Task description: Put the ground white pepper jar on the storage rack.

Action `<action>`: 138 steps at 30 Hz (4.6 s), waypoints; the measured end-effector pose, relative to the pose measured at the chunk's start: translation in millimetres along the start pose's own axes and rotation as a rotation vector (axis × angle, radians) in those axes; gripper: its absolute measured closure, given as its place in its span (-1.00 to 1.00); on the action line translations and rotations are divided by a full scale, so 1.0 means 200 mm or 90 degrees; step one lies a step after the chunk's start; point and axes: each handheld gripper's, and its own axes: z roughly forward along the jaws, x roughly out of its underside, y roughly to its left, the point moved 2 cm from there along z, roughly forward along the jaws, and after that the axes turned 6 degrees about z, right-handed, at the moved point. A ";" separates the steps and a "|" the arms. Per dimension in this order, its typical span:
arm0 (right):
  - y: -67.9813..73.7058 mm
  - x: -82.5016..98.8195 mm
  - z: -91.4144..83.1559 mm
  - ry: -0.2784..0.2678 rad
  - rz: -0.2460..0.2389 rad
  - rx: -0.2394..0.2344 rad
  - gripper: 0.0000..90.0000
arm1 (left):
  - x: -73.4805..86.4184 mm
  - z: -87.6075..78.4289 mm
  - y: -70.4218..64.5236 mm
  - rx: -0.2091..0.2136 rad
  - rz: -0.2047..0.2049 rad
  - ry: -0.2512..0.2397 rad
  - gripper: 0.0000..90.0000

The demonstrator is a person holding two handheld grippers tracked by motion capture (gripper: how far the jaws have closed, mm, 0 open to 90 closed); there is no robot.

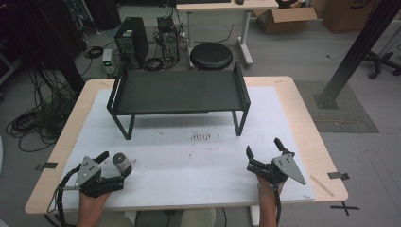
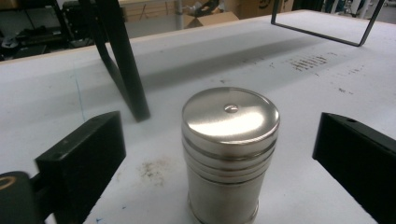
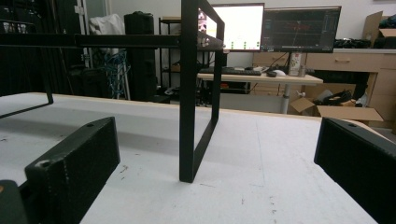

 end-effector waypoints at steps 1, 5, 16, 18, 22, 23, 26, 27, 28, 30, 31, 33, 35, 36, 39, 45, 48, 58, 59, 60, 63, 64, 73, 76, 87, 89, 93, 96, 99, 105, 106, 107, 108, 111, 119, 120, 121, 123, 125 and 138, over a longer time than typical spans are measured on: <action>0.00 0.00 0.00 0.000 0.000 0.000 -1.00 | 0.00 0.00 0.00 0.000 0.000 0.000 -0.86; 0.00 0.00 0.00 0.000 0.000 -0.001 -1.00 | 0.00 0.01 -0.01 -0.002 0.006 0.009 -0.78; 0.00 0.00 0.00 0.000 0.001 -0.002 -1.00 | 0.00 0.01 0.00 0.028 0.010 0.013 -0.34; 0.00 0.00 0.00 0.000 0.000 -0.002 -1.00 | 0.00 0.01 0.00 0.029 0.013 0.016 -0.27; 0.00 0.00 0.00 0.000 0.001 -0.002 -1.00 | 0.00 0.01 0.00 0.030 0.010 0.013 -0.16; 0.00 0.00 0.00 0.000 0.001 -0.002 -1.00 | 0.00 0.01 0.00 0.030 0.010 0.013 -0.14; 0.00 0.00 0.00 0.001 0.001 -0.003 -1.00 | 0.00 0.02 0.00 0.036 0.011 0.015 -0.08; 0.00 0.00 0.00 0.001 0.001 -0.003 -1.00 | 0.00 0.01 0.00 0.037 0.009 0.015 -0.06; 0.00 0.00 0.00 0.001 0.001 -0.003 -1.00 | 0.00 0.01 0.00 0.037 0.009 0.015 -0.03; 0.00 0.00 0.00 0.000 0.001 -0.002 -1.00 | 0.00 0.01 0.01 0.037 -0.001 0.011 0.03; 0.00 0.00 0.00 0.000 0.001 -0.003 -1.00 | 0.00 0.01 0.01 0.039 -0.009 0.006 0.07; 0.00 0.00 0.00 0.000 0.001 -0.002 -1.00 | 0.00 0.01 0.02 0.040 -0.011 0.006 0.08; 0.00 0.00 0.00 0.000 0.002 -0.002 -1.00 | 0.00 0.01 0.02 0.042 -0.013 0.007 0.08; 0.00 0.00 0.00 0.000 0.002 -0.002 -1.00 | 0.00 0.01 0.02 0.042 -0.015 0.006 0.08; 0.00 0.00 0.00 0.000 0.002 -0.003 -1.00 | 0.00 0.01 0.02 0.043 -0.014 0.005 0.08; 0.00 0.00 0.00 -0.001 0.003 -0.003 -1.00 | 0.00 0.01 0.02 0.046 -0.009 0.004 0.09; 0.00 0.00 0.00 -0.002 0.003 -0.004 -1.00 | 0.00 0.00 0.01 0.046 0.000 -0.003 0.09; 0.00 0.00 0.00 -0.001 0.003 -0.004 -1.00 | -0.01 -0.04 0.05 0.036 -0.010 -0.028 0.09; 0.00 0.00 0.00 -0.001 0.004 -0.004 -1.00 | -0.02 -0.05 0.06 0.036 -0.013 -0.034 0.09; 0.00 0.00 0.00 -0.002 0.004 -0.004 -1.00 | -0.04 -0.06 0.07 0.037 -0.015 -0.043 0.09; 0.00 0.00 0.00 -0.002 0.004 -0.004 -1.00 | -0.06 -0.08 0.08 0.036 -0.013 -0.051 0.09; 0.00 0.00 0.00 -0.003 0.004 -0.004 -1.00 | -0.08 -0.09 0.08 0.038 -0.013 -0.057 0.09; -0.01 0.00 0.00 -0.003 0.007 -0.004 -1.00 | -0.18 -0.12 0.09 0.049 -0.013 -0.076 0.09; -0.01 0.00 0.00 -0.005 0.009 -0.005 -1.00 | -0.22 -0.13 0.10 0.056 -0.014 -0.080 0.09; -0.01 0.00 -0.01 -0.008 0.017 -0.006 -1.00 | -0.36 -0.16 0.12 0.077 -0.009 -0.096 0.09; -0.01 0.00 -0.01 -0.007 0.013 -0.006 -1.00 | -0.38 -0.16 0.12 0.079 -0.003 -0.098 0.09; -0.01 0.00 0.00 -0.006 0.014 -0.006 -1.00 | -0.44 -0.16 0.12 0.087 0.002 -0.103 0.09; -0.01 0.00 0.00 -0.004 0.012 -0.006 -1.00 | -0.48 -0.16 0.13 0.092 0.003 -0.104 0.09; -0.01 0.00 0.00 -0.003 0.012 -0.005 -1.00 | -0.54 -0.15 0.13 0.097 0.004 -0.109 0.09; -0.01 0.00 0.00 -0.004 0.013 -0.006 -1.00 | -0.61 -0.14 0.13 0.105 0.006 -0.117 0.09; -0.01 0.00 0.00 -0.006 0.013 -0.006 -1.00 | -0.63 -0.13 0.13 0.107 0.006 -0.118 0.09; -0.01 0.00 0.00 -0.006 0.013 -0.006 -1.00 | -0.64 -0.13 0.13 0.108 0.006 -0.119 0.09; -0.01 0.00 0.00 -0.006 0.013 -0.006 -1.00 | -0.65 -0.12 0.12 0.111 0.006 -0.121 0.09; -0.01 0.00 -0.01 -0.007 0.015 -0.006 -1.00 | -0.70 -0.10 0.12 0.116 0.010 -0.122 0.09; -0.01 0.00 0.00 -0.005 0.017 -0.006 -1.00 | -0.80 -0.05 0.11 0.129 0.019 -0.126 0.09; -0.01 0.00 -0.01 -0.006 0.018 -0.006 -1.00 | -0.82 -0.04 0.11 0.131 0.021 -0.126 0.09; -0.01 0.00 -0.01 -0.006 0.018 -0.006 -1.00 | -0.82 -0.04 0.11 0.131 0.021 -0.126 0.09; -0.02 0.00 -0.01 -0.008 0.021 -0.006 -1.00 | -0.84 -0.03 0.11 0.134 0.025 -0.123 0.09; -0.02 0.00 -0.01 -0.007 0.021 -0.006 -1.00 | -0.86 -0.02 0.11 0.138 0.027 -0.122 0.09; -0.01 0.00 0.00 -0.003 0.016 -0.006 -1.00 | -1.02 0.06 0.11 0.150 0.045 -0.127 0.09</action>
